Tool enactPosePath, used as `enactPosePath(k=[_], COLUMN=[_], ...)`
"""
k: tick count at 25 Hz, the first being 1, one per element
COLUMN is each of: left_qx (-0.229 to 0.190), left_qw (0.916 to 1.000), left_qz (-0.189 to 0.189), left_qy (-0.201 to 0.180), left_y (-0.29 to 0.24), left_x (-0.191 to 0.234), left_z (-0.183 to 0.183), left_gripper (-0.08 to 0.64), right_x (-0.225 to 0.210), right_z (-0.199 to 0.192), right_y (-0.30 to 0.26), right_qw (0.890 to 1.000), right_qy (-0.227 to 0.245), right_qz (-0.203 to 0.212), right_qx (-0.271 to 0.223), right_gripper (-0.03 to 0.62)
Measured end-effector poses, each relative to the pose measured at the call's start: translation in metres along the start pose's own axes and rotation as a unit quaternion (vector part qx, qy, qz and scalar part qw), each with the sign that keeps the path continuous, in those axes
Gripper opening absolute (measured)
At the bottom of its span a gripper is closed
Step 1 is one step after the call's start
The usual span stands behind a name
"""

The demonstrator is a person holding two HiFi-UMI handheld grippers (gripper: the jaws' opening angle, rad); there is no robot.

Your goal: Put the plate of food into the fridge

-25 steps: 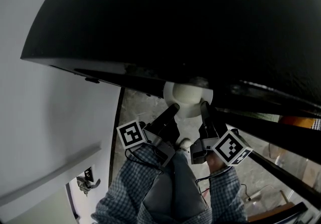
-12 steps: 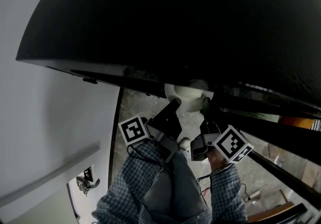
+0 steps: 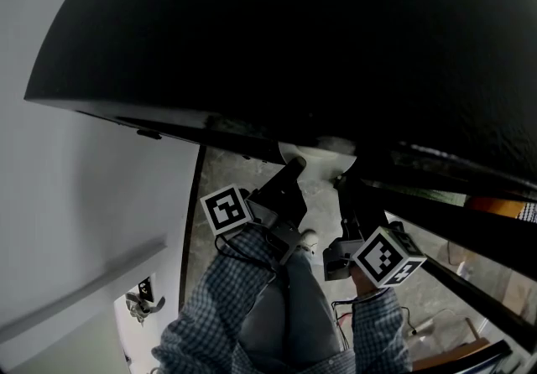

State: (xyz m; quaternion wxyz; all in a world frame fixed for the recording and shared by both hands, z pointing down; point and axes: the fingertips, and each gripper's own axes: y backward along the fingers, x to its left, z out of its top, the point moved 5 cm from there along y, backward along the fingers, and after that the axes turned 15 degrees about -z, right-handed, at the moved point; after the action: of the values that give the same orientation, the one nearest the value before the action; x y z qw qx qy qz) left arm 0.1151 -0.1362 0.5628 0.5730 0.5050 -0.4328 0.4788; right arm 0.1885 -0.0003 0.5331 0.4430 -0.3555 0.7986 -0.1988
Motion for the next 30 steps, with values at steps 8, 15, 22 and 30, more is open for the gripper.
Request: enactPosePath(k=[8,15,22,30], left_qx=[-0.002,0.000,0.003,0.006], left_qw=[1.0000,1.0000,1.0000,1.0000], left_qz=[-0.006,-0.003,-0.005,-0.006], left_qy=[0.000,-0.002,0.000,0.001], left_y=[-0.007,-0.010,-0.012,-0.013], left_x=[0.000,0.000,0.000,0.000], left_z=[0.003,0.004,0.004,0.005], left_gripper=[0.028,0.028,0.029,0.029], right_x=[0.026,0.052,0.062,0.063], right_z=[-0.007,-0.023,-0.035,-0.044], right_y=[0.011,0.003,-0.008,-0.018], right_qw=[0.940,0.800,0.645,0.591], right_qy=[0.338,0.593,0.754,0.798], right_qz=[-0.024,-0.060,-0.068,-0.059], right_qx=[-0.034,-0.077,-0.104,-0.107], right_gripper=[0.071,0.071,0.071,0.069])
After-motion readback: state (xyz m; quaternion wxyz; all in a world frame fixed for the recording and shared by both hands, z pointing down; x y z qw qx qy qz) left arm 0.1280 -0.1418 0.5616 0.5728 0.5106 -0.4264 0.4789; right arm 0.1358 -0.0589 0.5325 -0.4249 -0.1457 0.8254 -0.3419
